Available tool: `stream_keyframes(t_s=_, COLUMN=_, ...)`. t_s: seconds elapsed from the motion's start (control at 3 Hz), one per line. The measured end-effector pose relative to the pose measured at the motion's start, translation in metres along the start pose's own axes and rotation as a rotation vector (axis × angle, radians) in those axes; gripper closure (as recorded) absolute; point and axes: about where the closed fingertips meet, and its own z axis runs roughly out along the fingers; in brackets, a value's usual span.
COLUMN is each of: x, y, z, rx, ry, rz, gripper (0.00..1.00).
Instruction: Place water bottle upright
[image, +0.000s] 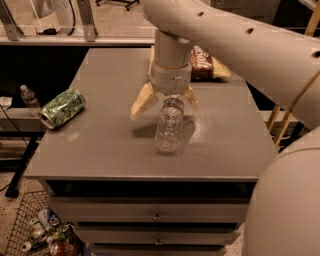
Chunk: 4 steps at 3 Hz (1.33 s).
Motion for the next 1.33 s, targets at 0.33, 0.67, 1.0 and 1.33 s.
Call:
stream_keyframes(t_s=0.33, x=-0.0051, y=0.0053, z=0.0024, rx=0.017, ry=-0.004, rz=-0.011, gripper=0.18)
stream_keyframes(t_s=0.67, x=-0.0076, y=0.0077, z=0.0049, rx=0.018, ry=-0.007, rz=-0.025, gripper=0.42)
stream_keyframes(t_s=1.0, x=-0.008, y=0.0068, z=0.0051, rx=0.0, ry=-0.015, rz=-0.038, gripper=0.65)
stream_keyframes(t_s=1.33, x=-0.0051, y=0.0059, z=-0.0041, rx=-0.069, ry=-0.08, rz=-0.093, gripper=0.88)
